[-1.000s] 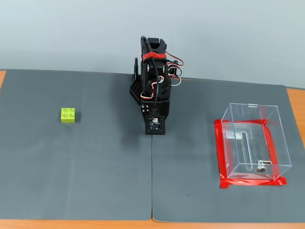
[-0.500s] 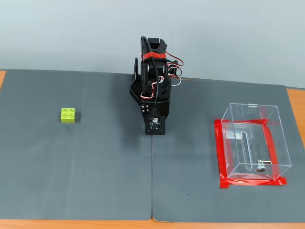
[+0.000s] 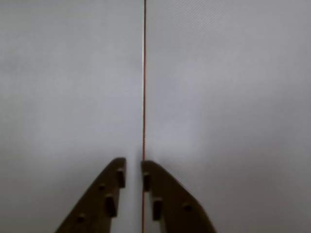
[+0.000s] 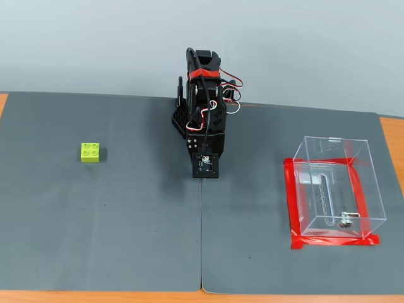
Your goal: Pick the green lego block and place it into the transparent box
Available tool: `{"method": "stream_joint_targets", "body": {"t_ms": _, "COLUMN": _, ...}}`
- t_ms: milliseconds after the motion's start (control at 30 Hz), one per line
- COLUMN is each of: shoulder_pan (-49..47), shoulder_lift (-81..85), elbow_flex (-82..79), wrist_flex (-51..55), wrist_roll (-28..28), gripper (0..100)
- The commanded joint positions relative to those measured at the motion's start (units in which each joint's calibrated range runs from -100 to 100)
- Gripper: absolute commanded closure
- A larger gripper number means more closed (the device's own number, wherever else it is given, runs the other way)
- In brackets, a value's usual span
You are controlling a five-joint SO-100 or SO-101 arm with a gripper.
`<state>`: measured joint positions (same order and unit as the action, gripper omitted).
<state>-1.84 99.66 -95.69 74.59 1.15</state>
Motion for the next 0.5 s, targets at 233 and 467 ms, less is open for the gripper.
{"method": "stream_joint_targets", "body": {"t_ms": 233, "shoulder_pan": 0.01, "shoulder_lift": -0.34, "elbow_flex": 3.2, "wrist_flex": -0.02, "wrist_roll": 0.08, "gripper": 96}}
{"method": "stream_joint_targets", "body": {"t_ms": 467, "shoulder_pan": -0.06, "shoulder_lift": -0.34, "elbow_flex": 3.29, "wrist_flex": -0.02, "wrist_roll": 0.18, "gripper": 96}}
